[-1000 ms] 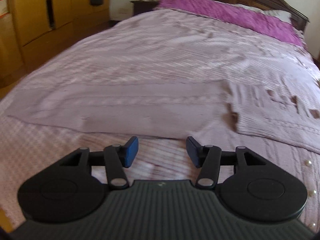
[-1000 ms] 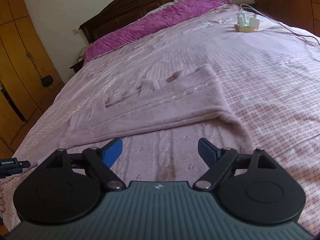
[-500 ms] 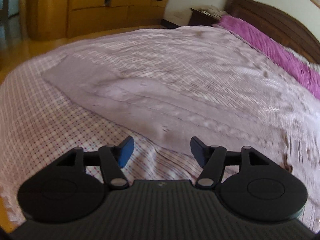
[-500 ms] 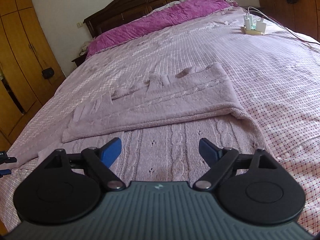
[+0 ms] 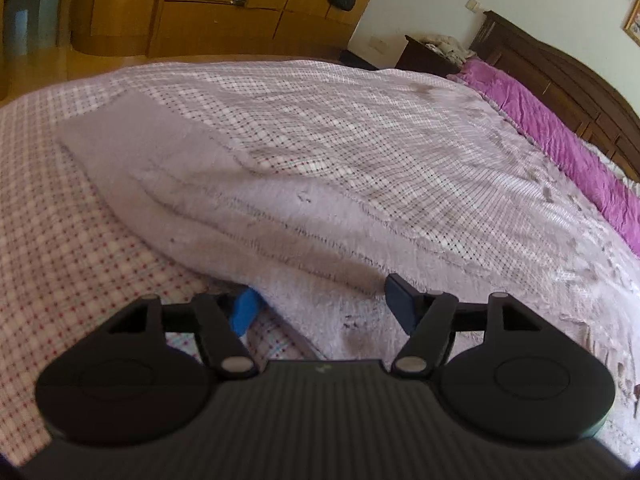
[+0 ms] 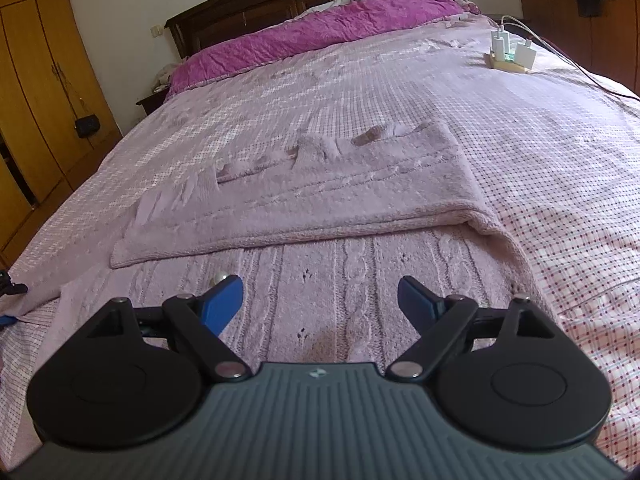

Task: Fold small clothes
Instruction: 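Move the left gripper to the other sleeve cuff and close on it, then lift the held sleeve with the left gripper and carry it across the body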

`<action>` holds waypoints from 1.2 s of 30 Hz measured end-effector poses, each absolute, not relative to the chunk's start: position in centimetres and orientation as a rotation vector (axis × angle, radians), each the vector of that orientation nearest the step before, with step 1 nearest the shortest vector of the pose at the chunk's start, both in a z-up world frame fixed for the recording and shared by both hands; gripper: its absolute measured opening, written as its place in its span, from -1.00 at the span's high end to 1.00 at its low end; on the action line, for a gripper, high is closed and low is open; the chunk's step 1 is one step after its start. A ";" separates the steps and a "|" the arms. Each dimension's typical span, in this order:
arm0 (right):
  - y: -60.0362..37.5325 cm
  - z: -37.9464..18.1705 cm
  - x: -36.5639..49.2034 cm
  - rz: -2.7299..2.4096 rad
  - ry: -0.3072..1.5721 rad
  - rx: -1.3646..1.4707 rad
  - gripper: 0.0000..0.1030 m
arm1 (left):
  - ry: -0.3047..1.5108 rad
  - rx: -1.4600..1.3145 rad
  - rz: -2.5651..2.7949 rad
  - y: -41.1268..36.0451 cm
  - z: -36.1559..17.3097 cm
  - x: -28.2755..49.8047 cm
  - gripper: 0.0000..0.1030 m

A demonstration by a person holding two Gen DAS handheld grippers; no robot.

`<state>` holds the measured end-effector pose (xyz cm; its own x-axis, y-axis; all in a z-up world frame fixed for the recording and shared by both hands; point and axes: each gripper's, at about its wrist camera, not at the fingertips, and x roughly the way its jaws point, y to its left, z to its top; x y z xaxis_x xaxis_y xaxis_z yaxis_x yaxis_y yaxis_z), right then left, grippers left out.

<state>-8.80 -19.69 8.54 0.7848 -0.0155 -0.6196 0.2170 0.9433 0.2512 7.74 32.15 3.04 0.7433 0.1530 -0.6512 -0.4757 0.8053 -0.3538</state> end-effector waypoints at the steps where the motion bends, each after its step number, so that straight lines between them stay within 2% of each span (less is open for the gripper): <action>1: -19.7 8.4 -8.8 -0.131 0.662 0.321 -0.73 | 0.650 -0.524 0.367 32.0 3.1 7.9 -0.34; 12: -20.5 7.9 -8.9 -0.147 0.667 0.341 -0.73 | 0.612 -0.416 0.399 30.6 3.1 7.8 -0.23; 15: -20.7 7.8 -9.0 -0.151 0.669 0.346 -0.73 | 0.592 -0.417 0.441 30.6 2.9 7.7 0.12; 17: -20.8 7.8 -9.2 -0.153 0.668 0.348 -0.73 | 0.582 -0.400 0.471 30.5 2.9 7.3 0.49; 20: -21.0 7.8 -9.4 -0.149 0.662 0.351 -0.73 | 0.535 -0.401 0.454 30.4 3.2 6.1 0.66; 26: -21.3 7.1 -9.3 -0.140 0.680 0.385 -0.73 | 0.461 -0.495 0.401 31.7 3.4 4.7 0.66; 35: -21.4 7.1 -9.4 -0.146 0.676 0.373 -0.73 | 0.455 -0.628 0.430 33.6 3.0 3.4 0.64; 36: -21.5 7.1 -9.4 -0.147 0.675 0.375 -0.73 | 0.438 -0.616 0.455 33.6 3.2 2.7 0.58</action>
<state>-9.38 -21.50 7.13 0.7731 -0.0123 -0.6341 0.2526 0.9231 0.2900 2.72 33.61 3.20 0.8132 0.2715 -0.5147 -0.5245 0.7252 -0.4461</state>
